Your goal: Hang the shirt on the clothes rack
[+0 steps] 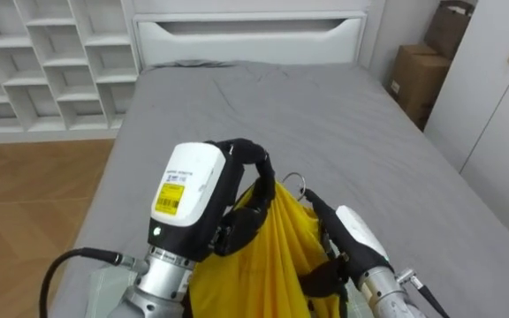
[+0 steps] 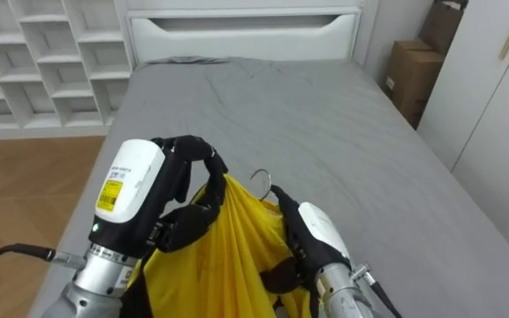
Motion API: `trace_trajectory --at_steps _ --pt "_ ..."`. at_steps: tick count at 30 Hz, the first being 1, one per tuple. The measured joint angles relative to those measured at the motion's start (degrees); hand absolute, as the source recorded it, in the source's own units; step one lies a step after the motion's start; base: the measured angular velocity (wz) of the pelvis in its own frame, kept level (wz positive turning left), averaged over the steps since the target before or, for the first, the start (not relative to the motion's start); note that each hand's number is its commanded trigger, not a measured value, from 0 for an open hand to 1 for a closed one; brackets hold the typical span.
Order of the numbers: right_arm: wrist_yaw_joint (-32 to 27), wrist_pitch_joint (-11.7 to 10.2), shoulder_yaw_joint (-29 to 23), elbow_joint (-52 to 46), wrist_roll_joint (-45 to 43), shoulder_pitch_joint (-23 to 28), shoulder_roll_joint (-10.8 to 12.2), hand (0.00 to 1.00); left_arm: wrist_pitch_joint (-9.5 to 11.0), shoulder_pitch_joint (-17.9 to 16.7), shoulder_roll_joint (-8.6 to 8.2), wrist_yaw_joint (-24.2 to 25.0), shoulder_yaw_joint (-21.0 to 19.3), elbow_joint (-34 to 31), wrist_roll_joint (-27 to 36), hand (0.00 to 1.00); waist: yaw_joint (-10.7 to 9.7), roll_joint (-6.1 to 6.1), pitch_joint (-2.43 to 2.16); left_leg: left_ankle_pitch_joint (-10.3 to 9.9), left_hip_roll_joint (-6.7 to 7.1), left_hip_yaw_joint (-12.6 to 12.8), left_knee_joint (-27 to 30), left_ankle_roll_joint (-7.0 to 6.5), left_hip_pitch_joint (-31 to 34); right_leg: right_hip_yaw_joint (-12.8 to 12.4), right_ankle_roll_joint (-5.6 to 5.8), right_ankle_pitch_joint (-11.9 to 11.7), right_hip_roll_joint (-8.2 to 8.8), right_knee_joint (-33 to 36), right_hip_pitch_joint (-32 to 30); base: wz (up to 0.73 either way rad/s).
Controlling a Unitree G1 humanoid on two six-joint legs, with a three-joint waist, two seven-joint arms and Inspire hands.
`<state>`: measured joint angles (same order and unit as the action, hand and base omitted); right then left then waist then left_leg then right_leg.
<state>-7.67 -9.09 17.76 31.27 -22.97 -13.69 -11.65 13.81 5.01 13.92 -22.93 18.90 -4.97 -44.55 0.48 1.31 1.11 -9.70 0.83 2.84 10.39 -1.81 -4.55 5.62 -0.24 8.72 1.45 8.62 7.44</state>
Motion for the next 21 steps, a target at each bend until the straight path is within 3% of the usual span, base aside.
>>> trace_trajectory --at_steps 11,18,21 --pt "-2.2 -0.4 -0.2 0.7 -1.9 0.0 -2.0 0.00 0.1 0.1 1.21 0.0 0.2 -1.2 -0.4 1.00 0.1 -0.30 -0.12 0.0 0.09 -0.5 0.0 0.00 0.2 0.8 0.01 0.0 0.02 0.0 0.0 0.02" --pt "-3.7 -1.0 -1.0 6.4 0.7 -0.2 -2.0 0.00 0.0 0.4 1.60 0.0 0.2 -5.7 -1.2 1.00 0.0 -1.11 -0.62 0.0 0.45 -2.0 0.4 -0.02 0.9 2.2 0.02 0.0 0.28 0.0 0.0 0.10" --pt "-3.7 -1.1 -1.0 10.5 3.5 -0.6 -2.0 0.00 0.0 0.5 1.50 -0.1 0.2 -5.8 -1.2 1.00 0.1 -1.18 -0.62 0.0 0.44 -2.1 0.5 -0.03 0.4 2.3 0.03 0.0 0.31 -0.1 0.6 0.02"
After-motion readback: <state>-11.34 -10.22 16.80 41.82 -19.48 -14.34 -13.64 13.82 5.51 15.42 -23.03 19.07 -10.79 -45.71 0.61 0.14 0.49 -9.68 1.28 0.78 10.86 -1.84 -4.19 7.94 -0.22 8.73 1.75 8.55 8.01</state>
